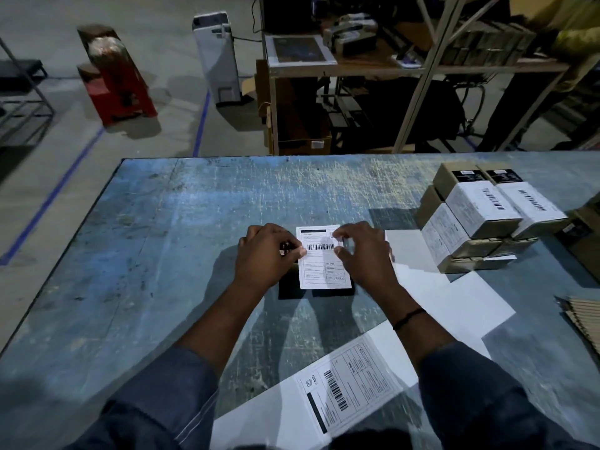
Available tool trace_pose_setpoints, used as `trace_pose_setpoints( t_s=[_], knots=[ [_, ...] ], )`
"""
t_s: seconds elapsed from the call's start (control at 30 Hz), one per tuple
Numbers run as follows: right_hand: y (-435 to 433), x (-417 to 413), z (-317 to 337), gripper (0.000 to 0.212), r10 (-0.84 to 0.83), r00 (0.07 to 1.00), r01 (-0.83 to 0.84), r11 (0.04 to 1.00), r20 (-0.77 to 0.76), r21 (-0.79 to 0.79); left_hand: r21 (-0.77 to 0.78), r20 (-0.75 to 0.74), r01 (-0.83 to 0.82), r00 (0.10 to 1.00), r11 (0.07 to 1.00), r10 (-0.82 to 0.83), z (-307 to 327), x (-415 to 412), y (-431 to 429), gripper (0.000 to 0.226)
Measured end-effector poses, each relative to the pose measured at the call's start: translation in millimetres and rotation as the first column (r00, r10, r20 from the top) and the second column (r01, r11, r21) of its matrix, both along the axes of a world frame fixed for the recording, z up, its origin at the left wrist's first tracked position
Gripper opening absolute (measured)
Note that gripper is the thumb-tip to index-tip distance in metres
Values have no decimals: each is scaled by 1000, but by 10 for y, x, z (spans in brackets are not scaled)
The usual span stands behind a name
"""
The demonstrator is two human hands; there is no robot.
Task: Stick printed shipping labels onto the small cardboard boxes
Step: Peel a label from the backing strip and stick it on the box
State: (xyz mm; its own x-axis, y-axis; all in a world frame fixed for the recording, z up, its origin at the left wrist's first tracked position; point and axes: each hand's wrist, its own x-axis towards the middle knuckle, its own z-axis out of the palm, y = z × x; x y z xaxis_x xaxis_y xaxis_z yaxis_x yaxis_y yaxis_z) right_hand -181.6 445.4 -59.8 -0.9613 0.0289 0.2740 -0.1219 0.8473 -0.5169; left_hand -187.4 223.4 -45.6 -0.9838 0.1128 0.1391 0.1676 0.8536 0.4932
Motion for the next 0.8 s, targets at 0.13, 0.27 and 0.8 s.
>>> trace_pose_setpoints(
  t_s=[0.13, 0.27, 0.8],
  knots=[
    [-31, -72, 58, 37, 187, 982, -189, 938, 34, 290, -103, 41, 76, 997, 992, -72, 8, -52, 32, 36],
    [45, -201, 53, 45, 285, 943, -324, 905, 174, 275, -232, 132, 201, 976, 952, -173, 20, -171, 10, 46],
    [403, -629, 80, 37, 527, 641, -368, 849, 558, -379, -191, 510, 340, 836, 921, -203, 7, -559, -134, 75]
  ],
)
